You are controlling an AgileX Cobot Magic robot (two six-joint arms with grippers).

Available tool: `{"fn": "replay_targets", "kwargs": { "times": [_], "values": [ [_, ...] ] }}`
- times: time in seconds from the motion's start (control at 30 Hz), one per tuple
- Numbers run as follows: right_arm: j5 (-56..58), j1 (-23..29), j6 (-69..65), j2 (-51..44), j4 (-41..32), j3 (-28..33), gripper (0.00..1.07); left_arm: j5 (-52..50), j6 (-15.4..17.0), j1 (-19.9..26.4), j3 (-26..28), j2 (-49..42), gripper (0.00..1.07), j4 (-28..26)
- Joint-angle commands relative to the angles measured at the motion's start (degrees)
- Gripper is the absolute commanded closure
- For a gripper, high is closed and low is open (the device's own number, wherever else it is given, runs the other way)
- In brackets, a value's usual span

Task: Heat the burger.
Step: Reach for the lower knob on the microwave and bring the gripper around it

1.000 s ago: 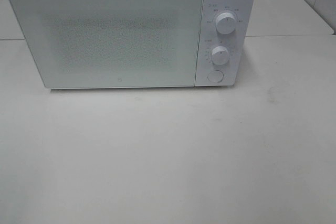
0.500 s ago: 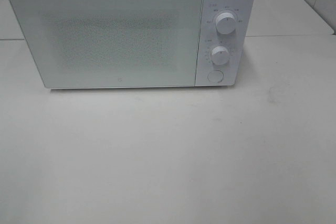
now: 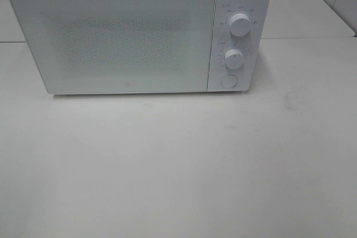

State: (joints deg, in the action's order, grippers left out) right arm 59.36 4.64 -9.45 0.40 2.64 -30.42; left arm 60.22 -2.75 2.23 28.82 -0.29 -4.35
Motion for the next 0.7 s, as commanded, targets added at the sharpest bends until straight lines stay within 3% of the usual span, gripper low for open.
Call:
{"fn": "replay_targets", "kwargs": {
  "times": [0.03,0.7],
  "values": [
    [-1.43,-0.46,0.00,0.97,-0.23,-1.32,0.35,-0.80,0.46,0.11,-0.17,-1.43,0.06,0.11],
    [-22.75,-0.46,-0.06,19.31,-0.23,-1.72,0.35,-0.80,0.46,0.11,-0.17,-1.43,0.06,0.11]
  ]
}}
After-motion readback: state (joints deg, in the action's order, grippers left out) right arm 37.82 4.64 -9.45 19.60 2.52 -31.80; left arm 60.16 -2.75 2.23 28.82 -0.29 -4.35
